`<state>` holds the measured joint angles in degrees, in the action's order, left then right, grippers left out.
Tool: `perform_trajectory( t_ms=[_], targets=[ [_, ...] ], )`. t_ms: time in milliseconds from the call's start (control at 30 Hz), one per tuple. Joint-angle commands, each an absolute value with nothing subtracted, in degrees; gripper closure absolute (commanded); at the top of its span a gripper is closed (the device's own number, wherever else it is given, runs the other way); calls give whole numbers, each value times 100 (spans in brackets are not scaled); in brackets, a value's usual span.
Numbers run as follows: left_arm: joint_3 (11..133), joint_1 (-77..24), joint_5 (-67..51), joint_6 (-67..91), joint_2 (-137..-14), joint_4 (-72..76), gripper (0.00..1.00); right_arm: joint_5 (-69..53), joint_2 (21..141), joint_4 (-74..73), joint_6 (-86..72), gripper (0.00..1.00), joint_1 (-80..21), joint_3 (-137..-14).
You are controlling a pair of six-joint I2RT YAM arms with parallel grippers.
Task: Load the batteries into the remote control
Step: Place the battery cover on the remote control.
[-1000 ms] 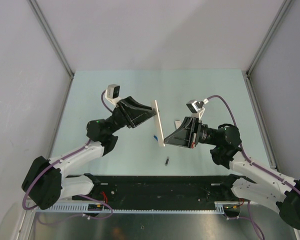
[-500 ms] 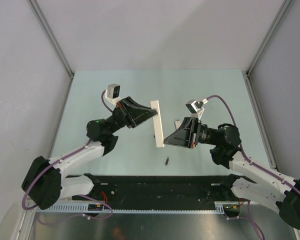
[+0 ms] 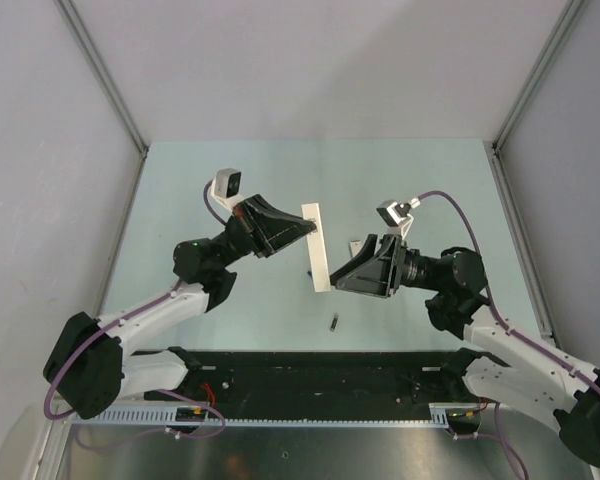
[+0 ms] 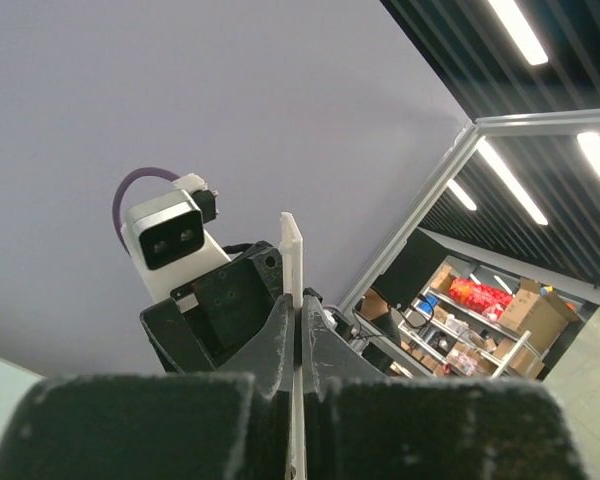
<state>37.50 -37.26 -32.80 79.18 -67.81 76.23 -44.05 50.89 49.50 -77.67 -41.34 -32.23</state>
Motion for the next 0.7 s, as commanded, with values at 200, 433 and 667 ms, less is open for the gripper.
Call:
perform_trajectory(
  t_ms=[200, 433, 667],
  targets=[
    [3639, -3691, -3322, 7480, -7013, 9633, 100, -2825, 4588, -1626, -4370, 39, -4051, -5738],
    [3323, -3691, -3279, 7182, -7321, 9563, 100, -401, 4675, -3312, -3727, 32, -4690, -6477],
    [3077, -3761, -2796, 6409, -7216, 8527, 100, 2432, 5597, -4595, -3691, 30, -6326, -7224]
  ],
)
